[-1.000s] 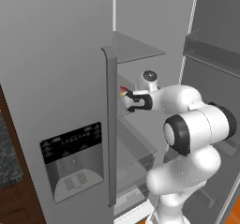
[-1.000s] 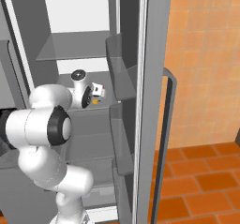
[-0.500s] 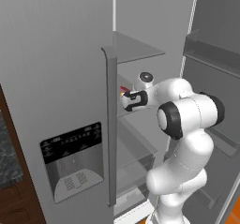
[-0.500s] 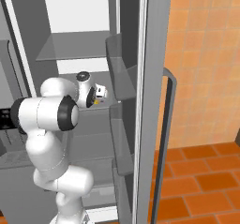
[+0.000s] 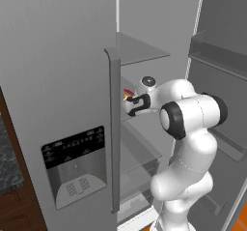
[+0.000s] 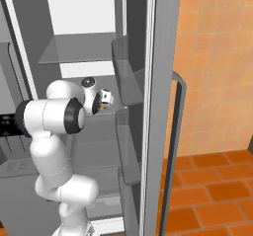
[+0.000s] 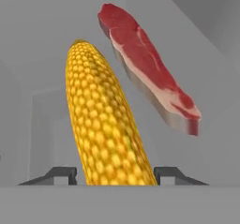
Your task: Place one corn and one steak in each tupperware on the nearby counter, to pack two identical lunches.
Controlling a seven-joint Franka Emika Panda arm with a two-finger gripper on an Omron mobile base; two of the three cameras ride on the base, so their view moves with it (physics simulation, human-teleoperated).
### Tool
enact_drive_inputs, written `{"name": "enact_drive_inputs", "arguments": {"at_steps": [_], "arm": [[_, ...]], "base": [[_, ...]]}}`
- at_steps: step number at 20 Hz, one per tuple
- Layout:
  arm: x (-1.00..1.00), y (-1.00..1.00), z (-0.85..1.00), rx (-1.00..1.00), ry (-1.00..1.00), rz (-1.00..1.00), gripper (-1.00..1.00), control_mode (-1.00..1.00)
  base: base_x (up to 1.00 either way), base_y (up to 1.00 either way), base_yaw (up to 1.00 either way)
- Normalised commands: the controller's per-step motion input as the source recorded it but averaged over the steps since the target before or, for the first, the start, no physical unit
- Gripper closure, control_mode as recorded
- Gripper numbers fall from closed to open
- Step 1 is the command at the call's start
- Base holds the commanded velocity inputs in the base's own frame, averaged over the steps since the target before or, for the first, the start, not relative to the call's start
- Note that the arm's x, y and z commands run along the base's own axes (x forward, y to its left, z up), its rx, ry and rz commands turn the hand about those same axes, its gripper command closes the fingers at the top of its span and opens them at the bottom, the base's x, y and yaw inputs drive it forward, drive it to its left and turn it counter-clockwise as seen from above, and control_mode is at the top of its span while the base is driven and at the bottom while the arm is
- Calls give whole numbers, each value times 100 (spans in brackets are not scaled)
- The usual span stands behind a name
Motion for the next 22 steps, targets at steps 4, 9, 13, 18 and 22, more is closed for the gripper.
{"name": "enact_drive_inputs", "arguments": {"at_steps": [4,9,13,18,22], "arm": [[-3,0,-1,0,0,0,100,-100],[-78,-1,14,0,-8,-1,100,-100],[-100,-11,78,0,-23,-6,100,-100],[-100,-5,100,0,-15,-9,100,-100],[-100,-11,100,4,0,-6,100,-100]], "base": [[0,0,0],[0,0,0],[0,0,0],[0,0,0],[0,0,0]]}}
